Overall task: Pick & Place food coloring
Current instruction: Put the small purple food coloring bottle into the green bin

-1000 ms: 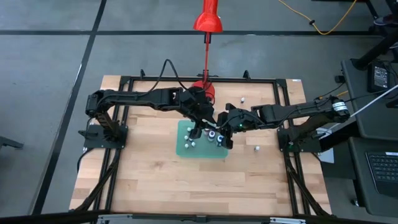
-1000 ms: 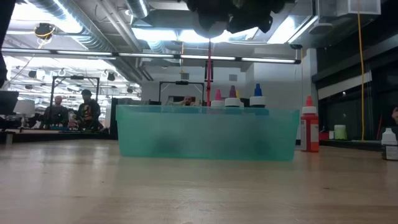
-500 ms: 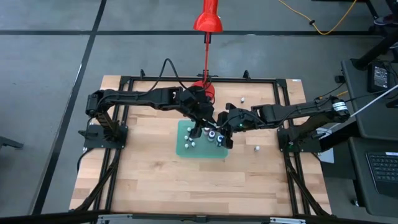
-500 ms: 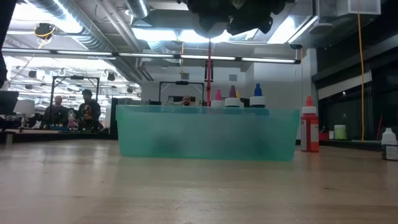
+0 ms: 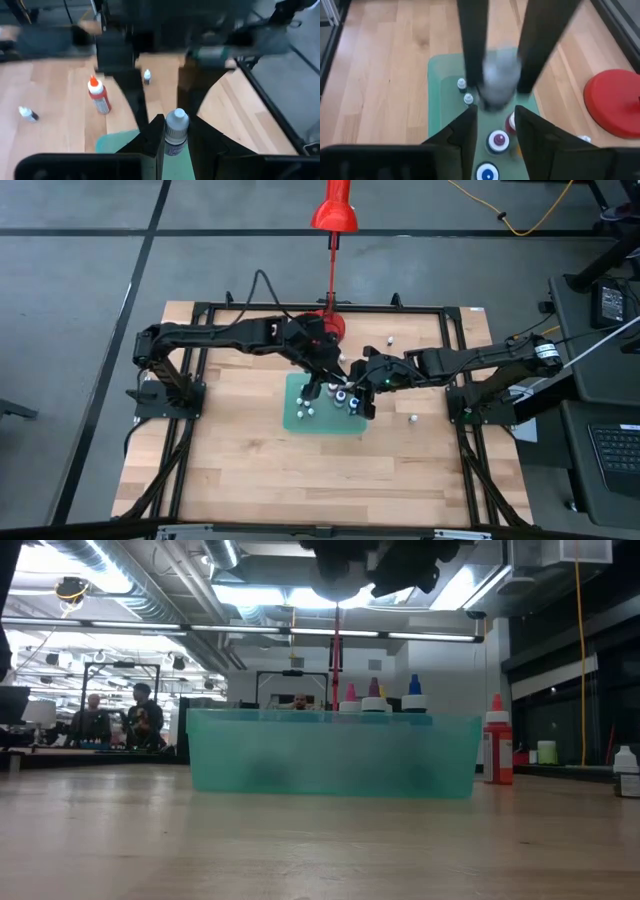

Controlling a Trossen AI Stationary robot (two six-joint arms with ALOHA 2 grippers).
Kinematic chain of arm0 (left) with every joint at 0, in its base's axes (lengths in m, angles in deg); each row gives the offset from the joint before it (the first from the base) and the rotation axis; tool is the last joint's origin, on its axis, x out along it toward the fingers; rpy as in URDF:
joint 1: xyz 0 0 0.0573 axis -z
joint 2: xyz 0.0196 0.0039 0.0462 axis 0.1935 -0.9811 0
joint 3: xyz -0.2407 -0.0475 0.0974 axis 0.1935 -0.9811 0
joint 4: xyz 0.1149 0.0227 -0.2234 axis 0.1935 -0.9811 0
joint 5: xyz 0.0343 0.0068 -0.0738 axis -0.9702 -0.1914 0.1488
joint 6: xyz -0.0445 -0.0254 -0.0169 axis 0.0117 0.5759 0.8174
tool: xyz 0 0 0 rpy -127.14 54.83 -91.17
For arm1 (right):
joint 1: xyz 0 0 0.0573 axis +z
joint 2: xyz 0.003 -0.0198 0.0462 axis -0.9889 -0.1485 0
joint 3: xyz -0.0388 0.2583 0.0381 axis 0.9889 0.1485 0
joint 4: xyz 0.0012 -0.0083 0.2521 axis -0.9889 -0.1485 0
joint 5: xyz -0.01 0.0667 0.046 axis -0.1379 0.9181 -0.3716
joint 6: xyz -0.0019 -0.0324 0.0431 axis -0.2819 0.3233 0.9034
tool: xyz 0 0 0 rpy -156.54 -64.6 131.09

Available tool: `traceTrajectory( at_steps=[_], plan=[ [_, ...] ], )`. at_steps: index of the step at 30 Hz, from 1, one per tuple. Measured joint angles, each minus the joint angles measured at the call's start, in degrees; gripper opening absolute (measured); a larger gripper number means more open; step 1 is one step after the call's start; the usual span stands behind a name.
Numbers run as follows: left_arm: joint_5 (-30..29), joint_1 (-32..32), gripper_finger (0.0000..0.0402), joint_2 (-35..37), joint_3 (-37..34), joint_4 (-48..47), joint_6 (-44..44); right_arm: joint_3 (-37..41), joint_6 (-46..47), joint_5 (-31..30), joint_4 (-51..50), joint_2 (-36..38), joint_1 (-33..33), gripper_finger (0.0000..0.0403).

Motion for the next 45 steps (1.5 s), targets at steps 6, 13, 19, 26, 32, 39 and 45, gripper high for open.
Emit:
traceTrajectory(
  at_steps=[6, 13, 19, 26, 32, 39, 45],
  plan=[
    [-0.24, -0.59, 0.0059, 4.06, 0.07, -1.18, 0.50, 0.00, 0.94, -0.20, -2.44, 0.00, 0.00, 0.0147],
    [-1.91, -0.83, 0.0059, 10.19, -0.10, -7.12, 0.30, 0.02, 5.74, -9.87, -9.53, 0.60, 4.55, 0.0148],
    [-2.27, -0.87, 0.0059, 16.62, -9.86, -7.83, -0.44, 0.04, 13.67, -24.49, -12.41, 2.16, 11.31, 0.0148],
    [3.91, -0.84, 0.0059, 27.21, -30.89, 15.64, 3.09, 0.11, 18.13, -29.37, -12.38, 2.68, 15.89, 0.0148],
    [3.97, 0.39, 0.0059, 31.74, -40.60, 28.17, 3.76, 0.13, 19.75, -22.44, -10.93, 2.84, 15.89, 0.0148],
    [3.59, 2.40, 0.0059, 29.45, -44.76, 30.68, 1.00, 0.17, 20.75, -24.33, -11.10, 5.34, 15.87, 0.0149],
    [0.53, 4.24, 0.0059, 24.42, -46.74, 40.68, 2.20, 0.17, 16.12, -28.29, -11.52, 9.77, 15.87, 0.0149]
  ],
)
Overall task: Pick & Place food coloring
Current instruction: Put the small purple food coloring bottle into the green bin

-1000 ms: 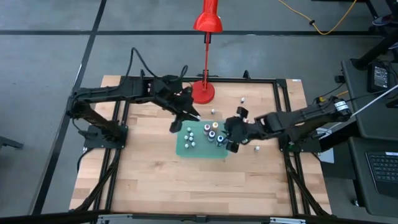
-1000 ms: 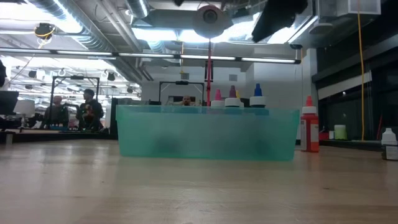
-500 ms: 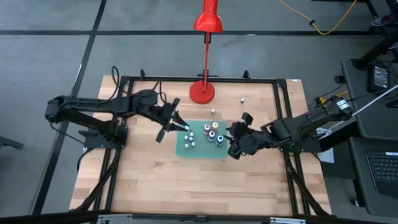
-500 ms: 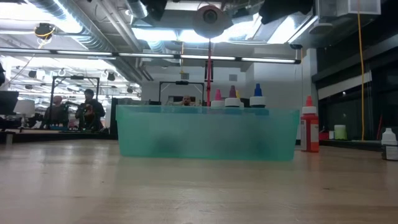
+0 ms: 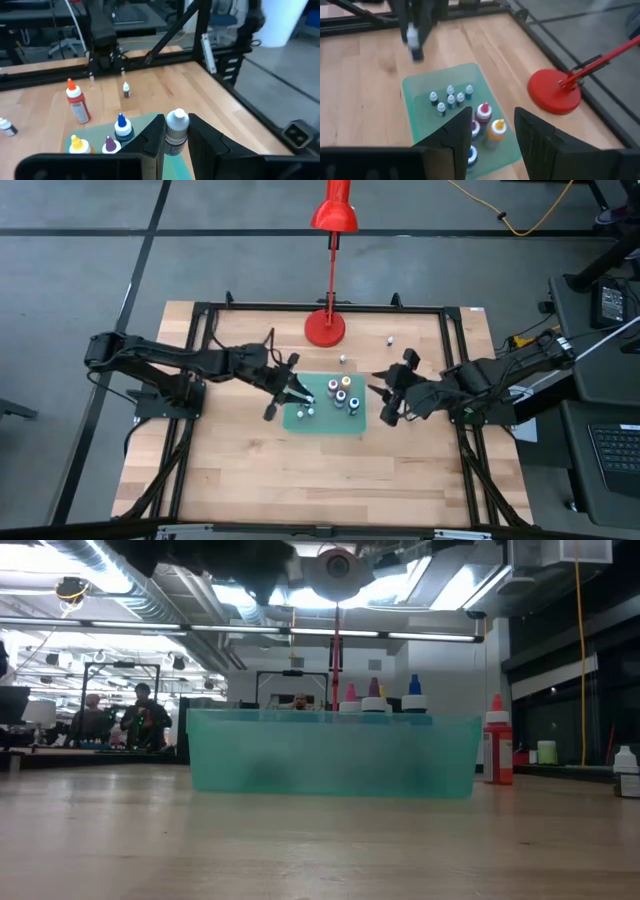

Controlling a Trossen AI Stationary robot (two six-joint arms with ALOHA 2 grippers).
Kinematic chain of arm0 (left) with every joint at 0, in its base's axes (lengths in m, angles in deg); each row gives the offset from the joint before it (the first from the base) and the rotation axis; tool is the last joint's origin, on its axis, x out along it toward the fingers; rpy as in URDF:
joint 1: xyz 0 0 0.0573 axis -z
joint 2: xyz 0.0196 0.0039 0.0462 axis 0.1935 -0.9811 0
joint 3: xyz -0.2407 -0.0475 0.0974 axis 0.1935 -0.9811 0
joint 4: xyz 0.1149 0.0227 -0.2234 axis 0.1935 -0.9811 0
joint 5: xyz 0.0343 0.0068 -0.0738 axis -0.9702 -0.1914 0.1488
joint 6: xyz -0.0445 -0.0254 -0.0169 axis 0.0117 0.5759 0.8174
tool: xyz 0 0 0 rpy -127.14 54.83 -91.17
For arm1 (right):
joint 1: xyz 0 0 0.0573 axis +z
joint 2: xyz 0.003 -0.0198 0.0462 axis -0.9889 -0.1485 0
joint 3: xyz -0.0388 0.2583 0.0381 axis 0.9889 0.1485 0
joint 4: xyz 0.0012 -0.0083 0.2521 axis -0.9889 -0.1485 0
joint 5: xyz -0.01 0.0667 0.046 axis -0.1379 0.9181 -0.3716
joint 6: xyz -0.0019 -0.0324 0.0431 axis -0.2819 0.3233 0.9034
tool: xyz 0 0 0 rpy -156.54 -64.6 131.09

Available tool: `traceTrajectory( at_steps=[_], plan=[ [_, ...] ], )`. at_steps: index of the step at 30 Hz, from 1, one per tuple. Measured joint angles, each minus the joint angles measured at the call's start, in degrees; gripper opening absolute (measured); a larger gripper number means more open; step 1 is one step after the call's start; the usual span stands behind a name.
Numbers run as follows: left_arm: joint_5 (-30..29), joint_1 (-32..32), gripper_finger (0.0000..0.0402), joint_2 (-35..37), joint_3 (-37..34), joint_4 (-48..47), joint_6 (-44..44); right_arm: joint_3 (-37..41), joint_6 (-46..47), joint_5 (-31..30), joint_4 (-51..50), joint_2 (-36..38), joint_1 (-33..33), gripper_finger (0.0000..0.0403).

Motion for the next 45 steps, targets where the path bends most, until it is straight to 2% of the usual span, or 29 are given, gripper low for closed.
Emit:
traceTrajectory(
  at_steps=[5, 11, 15, 26, 45],
  plan=[
    [-8.61, 2.20, 0.0059, -5.59, -0.01, 3.75, -0.48, 0.00, -4.18, -0.21, -0.17, 2.73, 0.00, 0.0149],
    [-14.94, 3.82, 0.0059, -12.91, 0.06, 9.91, 2.28, 0.00, -8.46, 1.80, -0.37, 4.44, 0.00, 0.0149],
    [-15.21, 3.74, 0.0059, -17.34, 0.03, 10.90, 6.06, 0.00, -11.28, 2.39, -0.40, 5.12, 0.00, 0.0149],
    [-15.27, 5.30, 0.0060, -26.01, 0.03, 17.00, 8.64, 0.00, -14.52, 7.82, -0.79, 5.84, -1.25, 0.0149],
    [-15.19, 5.28, 0.0061, -30.49, 0.03, 17.17, 8.16, 0.00, -14.63, 7.92, -0.76, 5.81, -1.25, 0.0149]
  ],
)
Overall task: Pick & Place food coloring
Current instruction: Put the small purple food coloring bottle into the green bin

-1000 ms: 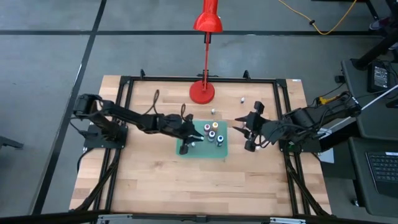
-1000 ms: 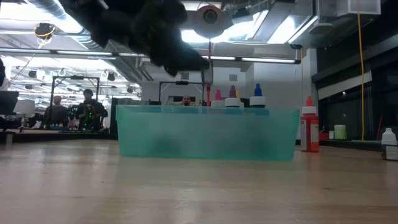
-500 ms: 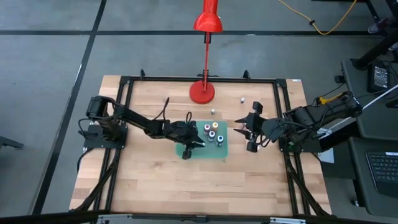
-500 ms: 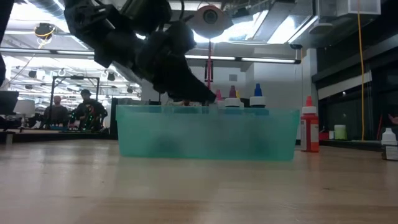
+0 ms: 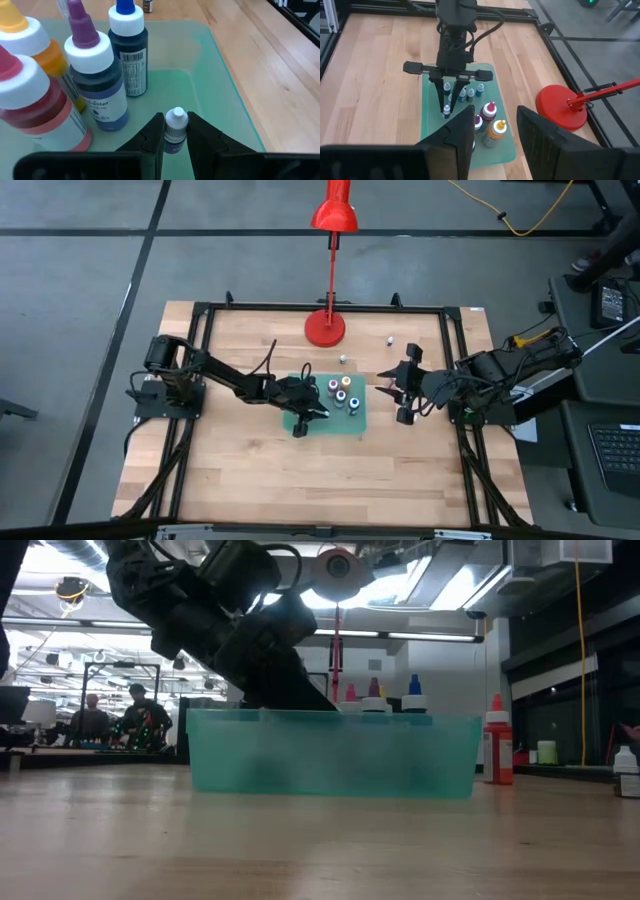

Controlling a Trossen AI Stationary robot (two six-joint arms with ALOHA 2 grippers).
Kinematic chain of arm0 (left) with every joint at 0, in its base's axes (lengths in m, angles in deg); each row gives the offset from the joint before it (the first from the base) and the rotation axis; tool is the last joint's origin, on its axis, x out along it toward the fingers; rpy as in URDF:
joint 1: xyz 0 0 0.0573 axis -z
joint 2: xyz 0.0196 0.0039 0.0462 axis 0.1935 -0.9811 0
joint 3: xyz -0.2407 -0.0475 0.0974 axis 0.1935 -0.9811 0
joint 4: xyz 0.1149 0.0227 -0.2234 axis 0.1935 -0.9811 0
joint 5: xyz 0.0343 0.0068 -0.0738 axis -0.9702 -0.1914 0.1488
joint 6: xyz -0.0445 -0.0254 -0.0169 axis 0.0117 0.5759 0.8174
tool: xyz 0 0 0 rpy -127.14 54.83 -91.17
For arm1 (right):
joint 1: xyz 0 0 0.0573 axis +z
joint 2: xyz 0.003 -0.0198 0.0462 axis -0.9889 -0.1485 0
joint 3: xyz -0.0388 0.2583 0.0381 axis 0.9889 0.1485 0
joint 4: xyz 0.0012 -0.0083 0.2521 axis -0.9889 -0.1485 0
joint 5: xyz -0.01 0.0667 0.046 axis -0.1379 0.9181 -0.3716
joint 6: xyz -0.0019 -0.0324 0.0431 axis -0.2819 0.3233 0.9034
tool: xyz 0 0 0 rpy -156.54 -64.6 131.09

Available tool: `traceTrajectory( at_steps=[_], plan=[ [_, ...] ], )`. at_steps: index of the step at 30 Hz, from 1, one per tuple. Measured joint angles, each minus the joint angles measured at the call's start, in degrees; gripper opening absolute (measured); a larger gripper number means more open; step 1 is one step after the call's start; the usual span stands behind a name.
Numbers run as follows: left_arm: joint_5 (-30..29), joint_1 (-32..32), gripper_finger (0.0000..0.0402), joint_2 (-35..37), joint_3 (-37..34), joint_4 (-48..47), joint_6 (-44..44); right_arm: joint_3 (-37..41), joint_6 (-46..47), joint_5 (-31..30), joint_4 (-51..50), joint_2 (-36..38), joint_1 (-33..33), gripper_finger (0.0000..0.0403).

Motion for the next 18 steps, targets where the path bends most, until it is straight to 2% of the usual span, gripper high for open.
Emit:
traceTrajectory(
  at_steps=[18],
  plan=[
    [0.83, -0.33, 0.0061, 0.00, 0.00, -1.30, -2.74, 0.00, 0.02, -0.09, 0.04, -0.02, 0.00, 0.0149]
  ],
)
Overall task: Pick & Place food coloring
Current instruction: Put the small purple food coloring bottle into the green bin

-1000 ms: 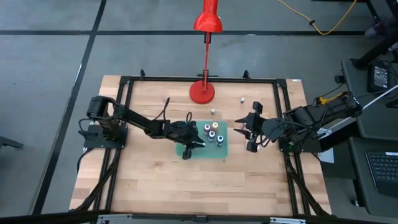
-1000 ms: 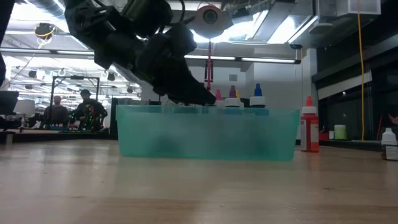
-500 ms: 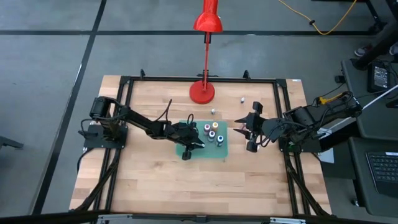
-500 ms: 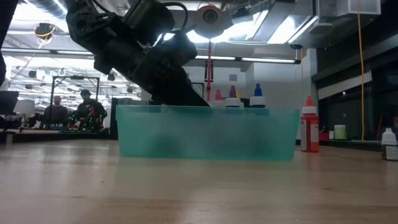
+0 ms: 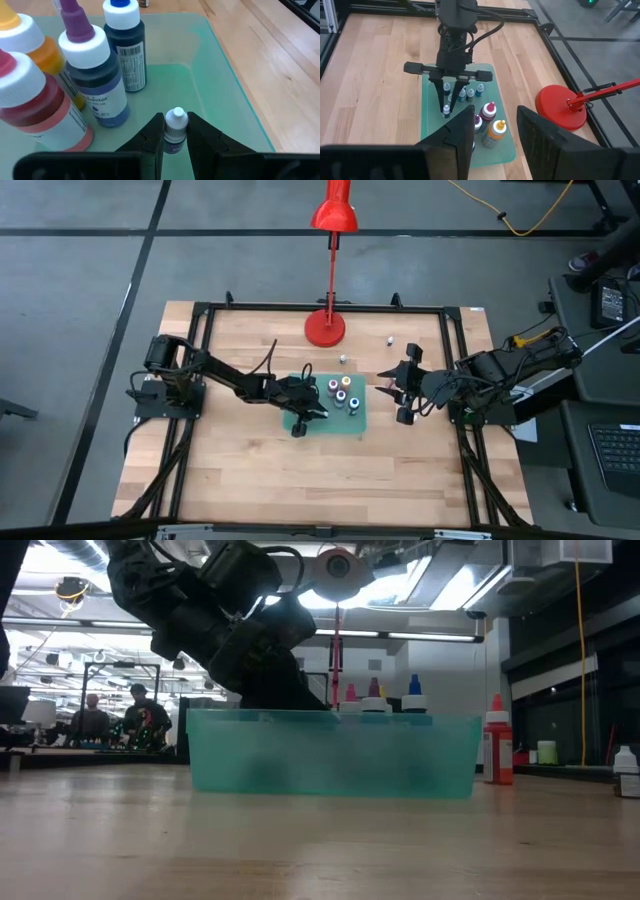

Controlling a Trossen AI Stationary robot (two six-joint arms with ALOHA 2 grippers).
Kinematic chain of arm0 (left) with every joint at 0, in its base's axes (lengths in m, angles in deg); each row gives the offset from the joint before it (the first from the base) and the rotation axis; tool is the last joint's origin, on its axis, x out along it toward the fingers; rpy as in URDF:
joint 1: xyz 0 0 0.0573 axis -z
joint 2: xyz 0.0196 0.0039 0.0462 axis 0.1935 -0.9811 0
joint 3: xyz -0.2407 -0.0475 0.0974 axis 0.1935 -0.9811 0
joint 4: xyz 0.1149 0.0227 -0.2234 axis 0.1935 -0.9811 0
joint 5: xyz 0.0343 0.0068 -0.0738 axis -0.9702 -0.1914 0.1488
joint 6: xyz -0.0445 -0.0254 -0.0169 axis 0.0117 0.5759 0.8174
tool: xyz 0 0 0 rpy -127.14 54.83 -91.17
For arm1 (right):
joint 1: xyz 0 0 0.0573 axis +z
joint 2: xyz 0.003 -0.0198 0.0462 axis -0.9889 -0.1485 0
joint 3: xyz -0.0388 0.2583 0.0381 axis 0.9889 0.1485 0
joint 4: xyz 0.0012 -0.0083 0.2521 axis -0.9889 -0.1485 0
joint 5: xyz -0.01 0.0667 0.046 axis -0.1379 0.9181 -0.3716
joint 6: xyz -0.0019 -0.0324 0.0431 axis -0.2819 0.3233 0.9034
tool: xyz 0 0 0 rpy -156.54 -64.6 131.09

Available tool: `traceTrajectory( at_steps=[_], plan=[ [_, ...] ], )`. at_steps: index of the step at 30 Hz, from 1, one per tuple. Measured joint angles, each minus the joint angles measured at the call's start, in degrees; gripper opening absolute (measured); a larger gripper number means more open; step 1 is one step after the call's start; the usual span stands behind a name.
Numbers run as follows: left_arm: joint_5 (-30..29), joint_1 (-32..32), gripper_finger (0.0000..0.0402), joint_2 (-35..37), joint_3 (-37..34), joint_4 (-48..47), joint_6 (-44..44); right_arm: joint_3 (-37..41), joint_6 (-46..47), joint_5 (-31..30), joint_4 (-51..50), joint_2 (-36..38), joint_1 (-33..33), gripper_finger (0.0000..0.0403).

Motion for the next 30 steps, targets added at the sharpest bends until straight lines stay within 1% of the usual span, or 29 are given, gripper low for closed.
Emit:
traceTrajectory(
  at_steps=[23, 30],
  plan=[
    [0.14, 0.15, 0.0061, -0.04, 0.00, -0.96, -0.01, 0.00, -0.04, 0.01, 0.00, 0.00, 0.01, 0.0149],
    [0.18, 0.15, 0.0061, -1.47, 0.06, -0.39, -0.03, 0.00, -0.04, 0.01, 0.03, 0.00, 0.01, 0.0149]
  ],
)
